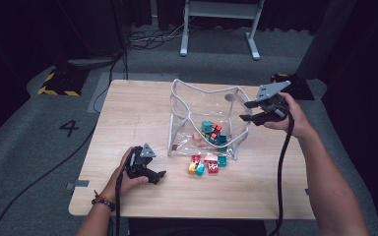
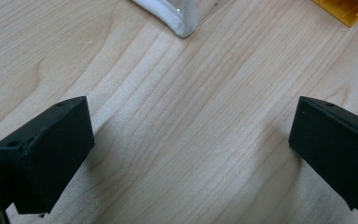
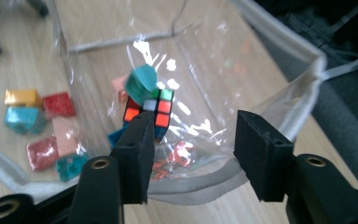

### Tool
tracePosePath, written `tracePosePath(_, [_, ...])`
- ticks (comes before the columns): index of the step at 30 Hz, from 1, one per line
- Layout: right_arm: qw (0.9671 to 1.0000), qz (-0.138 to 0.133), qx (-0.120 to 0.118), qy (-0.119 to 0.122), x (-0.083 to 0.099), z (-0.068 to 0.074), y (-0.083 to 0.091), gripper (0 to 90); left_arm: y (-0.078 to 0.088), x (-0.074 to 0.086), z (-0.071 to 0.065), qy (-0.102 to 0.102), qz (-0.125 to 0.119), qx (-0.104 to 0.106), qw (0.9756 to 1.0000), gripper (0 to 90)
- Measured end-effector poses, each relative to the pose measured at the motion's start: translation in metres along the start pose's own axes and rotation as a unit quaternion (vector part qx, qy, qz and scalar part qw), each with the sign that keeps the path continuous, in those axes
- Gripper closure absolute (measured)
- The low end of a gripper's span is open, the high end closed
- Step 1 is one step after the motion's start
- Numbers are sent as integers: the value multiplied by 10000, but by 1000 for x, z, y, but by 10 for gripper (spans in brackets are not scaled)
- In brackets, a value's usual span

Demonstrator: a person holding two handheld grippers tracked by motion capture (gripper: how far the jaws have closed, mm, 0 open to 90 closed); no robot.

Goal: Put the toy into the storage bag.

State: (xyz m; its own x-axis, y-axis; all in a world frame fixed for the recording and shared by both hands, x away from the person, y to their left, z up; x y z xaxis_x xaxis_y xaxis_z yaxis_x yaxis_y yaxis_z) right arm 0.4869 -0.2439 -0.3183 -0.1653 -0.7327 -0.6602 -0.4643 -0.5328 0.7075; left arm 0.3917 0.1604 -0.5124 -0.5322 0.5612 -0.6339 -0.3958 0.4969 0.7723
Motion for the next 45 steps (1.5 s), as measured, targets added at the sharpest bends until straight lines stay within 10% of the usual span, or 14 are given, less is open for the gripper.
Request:
tracePosePath(8, [9935, -1038, 317, -344, 24, 5, 34, 443, 0, 0, 0, 0, -17, -2, 10000, 0])
tracePosePath(18, [9879, -1346, 397, -659, 72, 32, 43, 417, 0, 0, 0, 1, -14, -8, 10000, 0])
tracePosePath(29, [9887, -1122, -321, -945, 127, 74, -5, 420, 0, 0, 0, -4, -15, -6, 10000, 0])
tracePosePath(45, [9878, -880, -1111, -639, 123, 117, -79, 399, 0, 0, 0, -2, -15, -6, 10000, 1])
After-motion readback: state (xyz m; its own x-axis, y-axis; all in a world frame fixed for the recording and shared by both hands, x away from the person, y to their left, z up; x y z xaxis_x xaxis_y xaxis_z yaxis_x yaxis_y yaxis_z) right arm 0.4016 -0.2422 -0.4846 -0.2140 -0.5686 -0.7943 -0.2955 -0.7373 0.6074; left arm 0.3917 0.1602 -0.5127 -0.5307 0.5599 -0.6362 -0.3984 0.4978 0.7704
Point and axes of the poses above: each handheld gripper's, and its own axes: y roughly backward along the jaws, x roughly out of its underside, z roughly to its left, the point moved 1 cm from there along -y, roughly forward along the jaws, and after that the axes turned 1 degree about z, right-handed, at the moved point
